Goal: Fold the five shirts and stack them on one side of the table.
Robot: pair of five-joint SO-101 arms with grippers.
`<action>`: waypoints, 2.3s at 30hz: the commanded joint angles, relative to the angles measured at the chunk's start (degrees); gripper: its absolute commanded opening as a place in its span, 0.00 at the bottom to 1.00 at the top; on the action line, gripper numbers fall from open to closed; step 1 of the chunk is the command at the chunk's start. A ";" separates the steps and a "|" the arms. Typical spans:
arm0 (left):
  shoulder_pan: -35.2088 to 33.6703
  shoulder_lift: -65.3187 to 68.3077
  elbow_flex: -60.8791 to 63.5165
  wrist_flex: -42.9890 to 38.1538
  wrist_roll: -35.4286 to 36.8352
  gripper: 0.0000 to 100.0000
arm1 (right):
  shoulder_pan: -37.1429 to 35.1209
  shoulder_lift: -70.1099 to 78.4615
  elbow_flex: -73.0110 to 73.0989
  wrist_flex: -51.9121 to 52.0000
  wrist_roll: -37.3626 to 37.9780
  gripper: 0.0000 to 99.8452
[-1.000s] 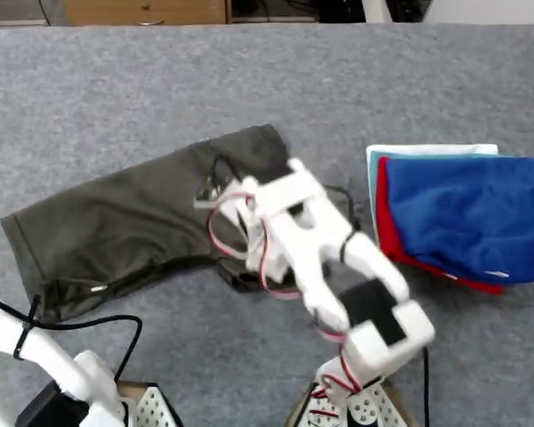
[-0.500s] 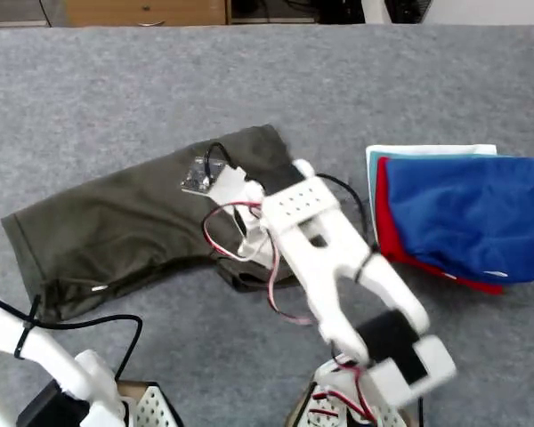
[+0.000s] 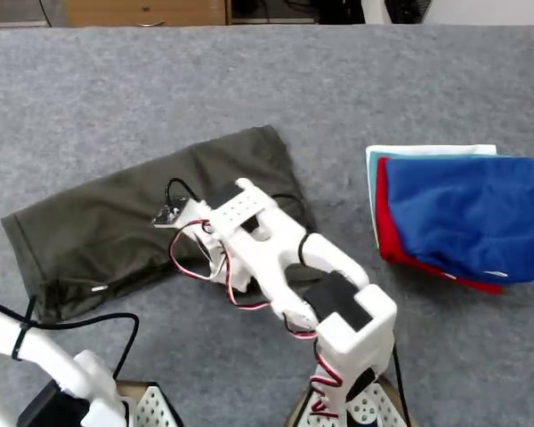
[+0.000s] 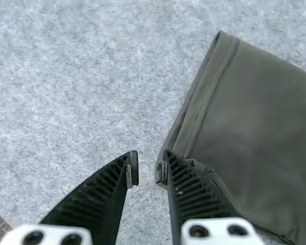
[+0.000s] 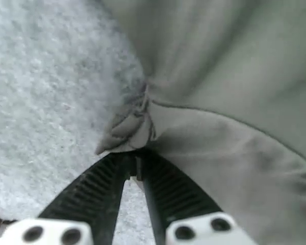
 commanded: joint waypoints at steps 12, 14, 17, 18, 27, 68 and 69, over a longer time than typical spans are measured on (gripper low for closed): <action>-0.79 -1.45 -1.67 0.26 -0.35 0.09 | 18.59 -23.87 2.77 6.95 11.69 0.00; -0.79 -1.45 -1.67 0.26 -0.35 0.09 | 20.26 -23.87 6.37 4.57 12.66 0.00; -0.70 -1.45 -1.49 0.09 -0.26 0.09 | 20.88 -23.87 13.23 -0.97 13.19 0.00; -0.70 -1.45 -1.41 0.09 -0.18 0.09 | 20.88 -23.87 15.43 -2.73 13.10 0.00; -0.70 -1.45 -1.32 0.26 -0.26 0.09 | 20.88 -17.19 21.05 -9.93 13.36 0.00; 18.99 40.84 -19.96 -22.59 16.09 0.09 | 16.84 53.49 -110.20 9.41 8.62 0.00; 18.99 42.59 -20.04 -22.86 16.09 0.09 | 17.36 55.43 -110.90 8.44 7.74 0.00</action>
